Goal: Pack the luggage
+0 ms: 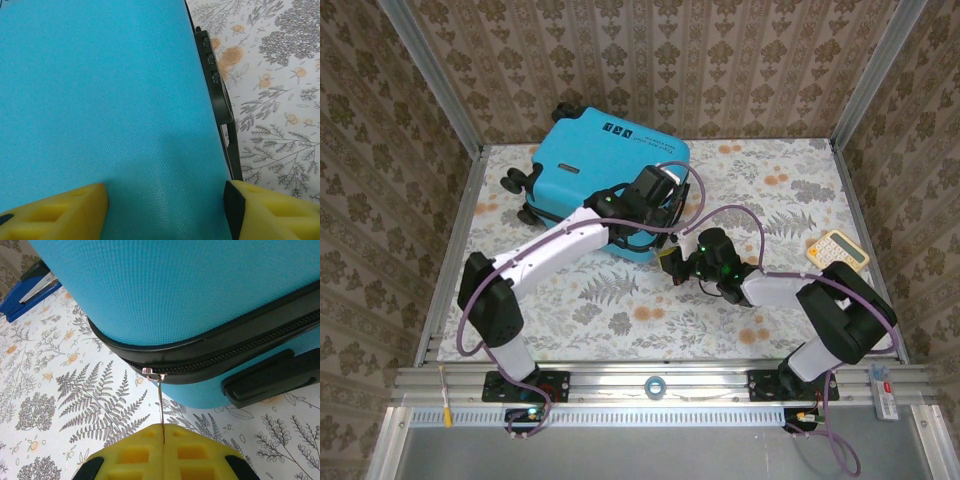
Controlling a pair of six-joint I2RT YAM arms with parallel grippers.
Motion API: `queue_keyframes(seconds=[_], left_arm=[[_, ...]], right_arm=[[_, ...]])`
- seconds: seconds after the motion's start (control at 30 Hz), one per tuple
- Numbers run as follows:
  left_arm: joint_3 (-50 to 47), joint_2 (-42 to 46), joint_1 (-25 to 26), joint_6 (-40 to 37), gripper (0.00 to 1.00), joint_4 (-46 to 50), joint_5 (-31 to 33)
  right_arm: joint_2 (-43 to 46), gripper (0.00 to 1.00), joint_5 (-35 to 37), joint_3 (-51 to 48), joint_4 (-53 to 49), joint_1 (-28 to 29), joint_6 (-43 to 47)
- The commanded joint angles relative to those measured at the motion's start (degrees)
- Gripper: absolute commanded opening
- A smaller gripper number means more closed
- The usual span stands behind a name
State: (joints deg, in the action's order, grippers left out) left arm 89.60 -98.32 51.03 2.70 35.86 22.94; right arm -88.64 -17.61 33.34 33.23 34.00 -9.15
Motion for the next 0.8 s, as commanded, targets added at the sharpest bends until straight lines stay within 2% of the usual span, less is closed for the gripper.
queue_keyframes(seconds=[0.0,0.07,0.17,0.27,0.47,0.77], left_arm=[[-0.7,-2.3,-1.2,2.8,0.65,5.6,1.1],[-1.5,-2.2,-1.3,3.2,0.65,4.7,-0.5],[-2.1,-2.1,-1.6,3.8,0.65,3.9,-2.2],[-2.6,-1.7,-2.0,4.1,0.64,2.9,-3.5],[-2.9,-1.1,-2.7,4.6,0.64,1.9,-5.5],[-1.9,-1.8,-2.8,5.3,0.64,2.3,-7.0]], right_arm=[[-2.0,0.02,-0.5,1.9,1.6,-0.5,1.3],[-2.6,0.14,-1.1,2.0,2.1,-0.5,1.2],[-3.0,0.24,-1.2,1.4,3.0,-0.5,1.1],[-3.0,0.29,-1.4,0.4,3.5,-0.5,1.5],[-4.0,0.38,-2.1,0.7,3.4,-0.5,2.1],[-6.4,0.39,-3.5,3.6,4.5,-0.3,1.5]])
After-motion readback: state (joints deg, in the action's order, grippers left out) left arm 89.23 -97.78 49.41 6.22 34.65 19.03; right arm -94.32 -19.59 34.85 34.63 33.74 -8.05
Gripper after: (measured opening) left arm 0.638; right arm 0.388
